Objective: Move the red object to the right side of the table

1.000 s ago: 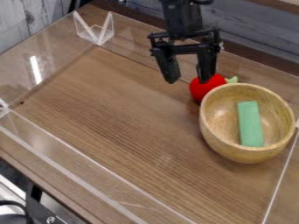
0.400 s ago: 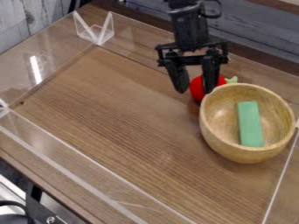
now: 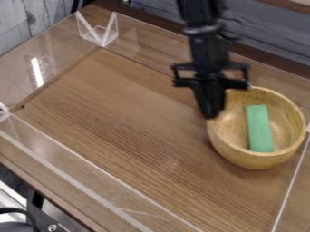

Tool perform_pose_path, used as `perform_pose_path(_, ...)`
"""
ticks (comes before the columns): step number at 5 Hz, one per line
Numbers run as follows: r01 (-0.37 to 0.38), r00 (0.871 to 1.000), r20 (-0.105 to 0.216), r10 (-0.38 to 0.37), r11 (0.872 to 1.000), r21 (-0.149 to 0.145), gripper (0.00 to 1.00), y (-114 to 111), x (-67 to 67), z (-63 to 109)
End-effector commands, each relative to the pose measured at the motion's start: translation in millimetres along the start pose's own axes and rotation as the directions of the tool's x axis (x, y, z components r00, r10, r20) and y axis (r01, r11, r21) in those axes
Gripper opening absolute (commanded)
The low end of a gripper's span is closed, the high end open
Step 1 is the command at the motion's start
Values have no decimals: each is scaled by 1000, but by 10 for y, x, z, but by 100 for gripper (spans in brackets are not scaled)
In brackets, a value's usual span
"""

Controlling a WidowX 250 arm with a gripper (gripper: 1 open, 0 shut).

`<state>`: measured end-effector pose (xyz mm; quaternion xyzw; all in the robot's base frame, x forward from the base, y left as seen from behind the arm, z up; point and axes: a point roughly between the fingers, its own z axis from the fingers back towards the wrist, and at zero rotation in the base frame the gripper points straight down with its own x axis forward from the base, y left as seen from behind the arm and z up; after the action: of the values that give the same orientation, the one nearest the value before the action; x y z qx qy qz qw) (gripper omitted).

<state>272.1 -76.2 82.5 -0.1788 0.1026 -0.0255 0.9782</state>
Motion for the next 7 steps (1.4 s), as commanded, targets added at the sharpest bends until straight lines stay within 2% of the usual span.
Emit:
perform_pose_path(1, 96, 995, 20, -96, 995, 19, 0, -359, -83, -103)
perform_pose_path(2, 173, 985, -16, -172, 985, 25, 0, -556, -109, -344)
perform_pose_path(4, 267, 962, -66, -263, 963, 46, 0, -626, -176, -637)
perform_pose_path(5, 246, 968, -55, -243, 968, 54, 100, -657, -244, -587)
perform_pose_path(6, 260, 965, -50, -256, 963, 72, 100, -728, -360, -438)
perform_pose_path(7, 273, 961, -59, -269, 958, 83, 100, -769, -458, -357)
